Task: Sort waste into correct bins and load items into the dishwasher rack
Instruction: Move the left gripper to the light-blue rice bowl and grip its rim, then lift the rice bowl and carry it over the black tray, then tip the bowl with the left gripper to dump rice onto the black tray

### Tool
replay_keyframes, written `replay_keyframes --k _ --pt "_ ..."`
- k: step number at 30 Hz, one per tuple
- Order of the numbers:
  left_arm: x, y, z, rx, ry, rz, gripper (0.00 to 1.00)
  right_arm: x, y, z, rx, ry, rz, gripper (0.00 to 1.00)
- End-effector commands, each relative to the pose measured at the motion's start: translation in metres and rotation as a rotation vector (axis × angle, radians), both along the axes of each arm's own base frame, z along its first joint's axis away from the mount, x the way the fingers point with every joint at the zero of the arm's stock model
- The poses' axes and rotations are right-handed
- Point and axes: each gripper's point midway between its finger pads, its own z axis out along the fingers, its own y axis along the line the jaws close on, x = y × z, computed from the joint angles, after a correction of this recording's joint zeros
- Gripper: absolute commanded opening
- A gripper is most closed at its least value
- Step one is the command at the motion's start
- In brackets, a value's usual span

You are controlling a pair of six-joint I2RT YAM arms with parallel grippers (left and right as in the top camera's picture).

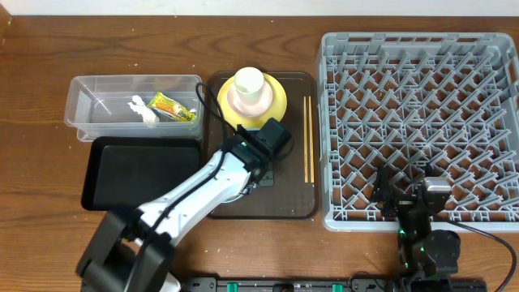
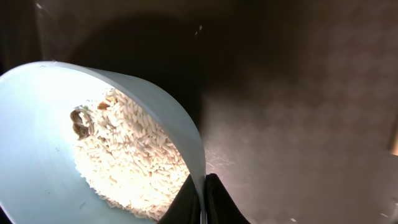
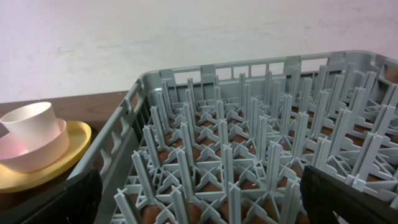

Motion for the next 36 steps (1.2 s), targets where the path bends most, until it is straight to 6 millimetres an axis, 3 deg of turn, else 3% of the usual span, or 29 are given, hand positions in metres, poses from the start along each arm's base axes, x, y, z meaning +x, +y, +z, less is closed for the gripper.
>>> replay_keyframes --k 1,10,21,36 --pt "0.0 0.0 0.019 -0.035 -0.048 0.009 0.06 0.0 -0.002 -0.001 -0.015 0.001 -0.005 0.99" --pt "0.007 0.006 0.06 -0.119 -0.156 0.034 0.06 0.0 -0.002 -0.001 -0.015 0.001 -0.005 0.99" --pt "0.02 0.067 0.105 -0.203 -0.241 0.156 0.06 0.0 -0.002 -0.001 -0.014 0.001 -0.005 0.99" --pt "0.026 0.151 0.121 -0.581 -0.183 0.352 0.06 0.0 -0.002 -0.001 -0.015 0.001 -0.005 0.99"
